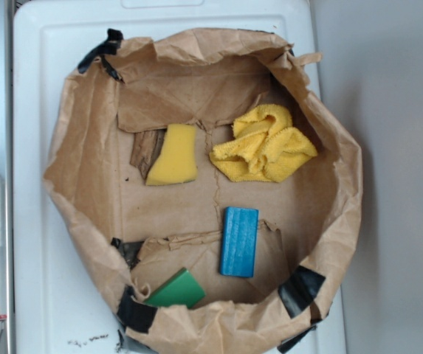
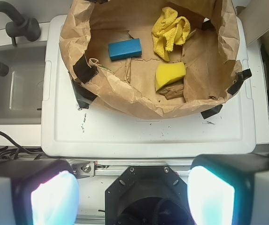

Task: Grab the blue block.

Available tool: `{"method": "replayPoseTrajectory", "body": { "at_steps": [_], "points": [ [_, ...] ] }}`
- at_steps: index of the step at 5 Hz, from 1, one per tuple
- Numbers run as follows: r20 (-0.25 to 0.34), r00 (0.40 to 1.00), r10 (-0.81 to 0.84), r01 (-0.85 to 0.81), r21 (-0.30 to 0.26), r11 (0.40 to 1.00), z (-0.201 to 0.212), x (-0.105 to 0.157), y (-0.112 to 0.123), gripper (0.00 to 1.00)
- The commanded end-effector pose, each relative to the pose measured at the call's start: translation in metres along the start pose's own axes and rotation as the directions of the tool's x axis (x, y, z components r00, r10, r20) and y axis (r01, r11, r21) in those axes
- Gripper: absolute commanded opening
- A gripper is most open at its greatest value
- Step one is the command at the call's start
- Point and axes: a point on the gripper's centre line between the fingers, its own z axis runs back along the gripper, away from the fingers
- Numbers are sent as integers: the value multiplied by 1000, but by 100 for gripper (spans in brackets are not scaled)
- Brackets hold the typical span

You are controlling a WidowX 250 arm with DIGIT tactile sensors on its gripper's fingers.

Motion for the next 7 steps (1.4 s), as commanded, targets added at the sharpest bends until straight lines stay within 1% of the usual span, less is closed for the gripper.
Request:
{"method": "replayPoseTrajectory", "body": {
  "at_steps": [1,2,3,4,5,6,7],
  "points": [
    [0,1000,0,0,0,1000,0,0,0,100],
    [10,999,51,-51,7,999,-10,11,-6,100],
    [-18,996,87,-87,-2,996,-19,14,-9,100],
    [-10,993,119,-119,-4,993,-23,18,-14,100],
    [-26,984,176,-176,14,984,-34,21,-11,100],
    [-37,986,160,-160,4,987,-38,23,-12,100],
    [-56,989,134,-136,-30,990,-34,22,-14,100]
  ]
}}
